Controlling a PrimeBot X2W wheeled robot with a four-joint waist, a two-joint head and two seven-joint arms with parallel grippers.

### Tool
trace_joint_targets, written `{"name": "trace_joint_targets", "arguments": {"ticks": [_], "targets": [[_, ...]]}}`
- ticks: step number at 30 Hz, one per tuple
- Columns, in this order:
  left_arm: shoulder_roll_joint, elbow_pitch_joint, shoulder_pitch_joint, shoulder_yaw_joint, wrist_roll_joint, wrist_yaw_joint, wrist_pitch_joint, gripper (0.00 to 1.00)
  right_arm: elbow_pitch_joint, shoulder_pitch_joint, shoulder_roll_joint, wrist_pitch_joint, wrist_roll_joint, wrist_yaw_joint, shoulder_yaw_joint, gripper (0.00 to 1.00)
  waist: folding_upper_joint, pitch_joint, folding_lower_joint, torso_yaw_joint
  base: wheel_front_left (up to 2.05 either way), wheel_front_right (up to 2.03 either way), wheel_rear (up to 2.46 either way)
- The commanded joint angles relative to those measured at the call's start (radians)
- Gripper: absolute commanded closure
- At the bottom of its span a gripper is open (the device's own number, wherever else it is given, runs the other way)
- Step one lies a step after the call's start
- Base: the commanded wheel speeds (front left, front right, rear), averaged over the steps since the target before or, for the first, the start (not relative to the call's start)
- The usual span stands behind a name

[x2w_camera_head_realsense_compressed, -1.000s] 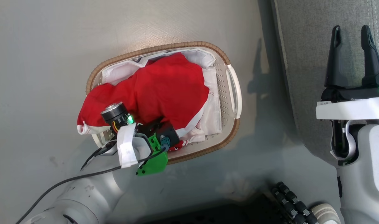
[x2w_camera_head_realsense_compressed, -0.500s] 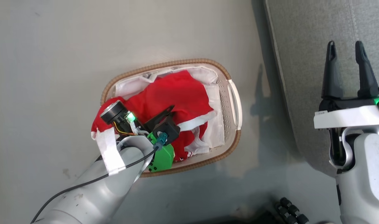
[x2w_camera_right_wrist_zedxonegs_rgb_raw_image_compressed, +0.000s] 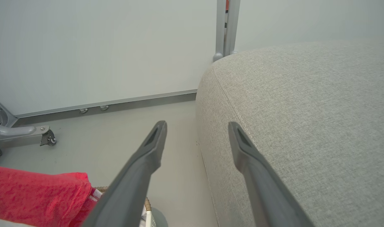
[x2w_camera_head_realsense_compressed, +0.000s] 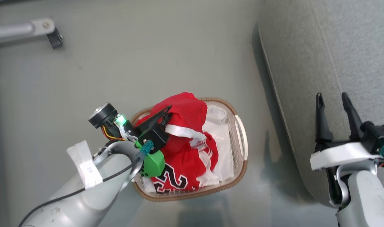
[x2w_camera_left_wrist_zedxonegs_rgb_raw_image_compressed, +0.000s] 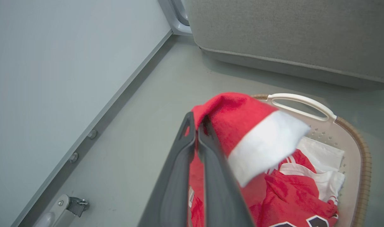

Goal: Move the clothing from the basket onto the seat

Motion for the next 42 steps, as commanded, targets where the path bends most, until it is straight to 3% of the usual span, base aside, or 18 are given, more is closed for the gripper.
{"name": "trace_joint_targets", "arguments": {"ticks": [1, 11, 16, 25, 35, 42], "targets": [[0.015, -0.02, 0.0, 0.007, 0.009, -0.007, -0.004, 1.0, 0.009, 0.03, -0.004, -0.005, -0.01, -0.001, 0.002, 0.0, 0.0, -0.157, 0.0001, 0.032, 0.0, 0.0, 0.0], [0.091, -0.127, -0.13, 0.033, -0.001, -0.055, 0.002, 1.0, 0.033, 0.105, -0.004, -0.005, -0.019, -0.001, 0.042, 0.0, 0.0, -0.314, 0.0001, 0.037, 0.0, 0.0, 0.0], [0.101, -0.165, -0.218, 0.048, -0.018, -0.067, 0.029, 1.0, 0.034, 0.117, -0.004, -0.005, -0.015, -0.001, 0.073, 0.0, 0.0, -0.353, 0.0001, 0.034, 0.0, 0.0, 0.0], [0.091, -0.187, -0.303, 0.058, -0.059, -0.077, 0.074, 1.0, 0.034, 0.094, -0.004, -0.005, -0.014, -0.001, 0.161, 0.0, 0.0, -0.387, 0.0001, 0.019, 0.0, 0.0, 0.0], [0.052, -0.158, -0.322, 0.037, -0.085, -0.08, 0.091, 1.0, 0.028, 0.021, -0.004, -0.005, -0.012, -0.001, 0.358, 0.0, 0.0, -0.421, 0.0001, 0.028, 0.0, 0.0, 0.0], [0.037, -0.17, -0.317, 0.016, -0.096, -0.081, 0.102, 1.0, 0.035, -0.075, -0.004, -0.005, -0.043, -0.001, 0.434, 0.0, 0.0, -0.43, 0.0001, 0.046, 0.0, 0.0, 0.0]]}}
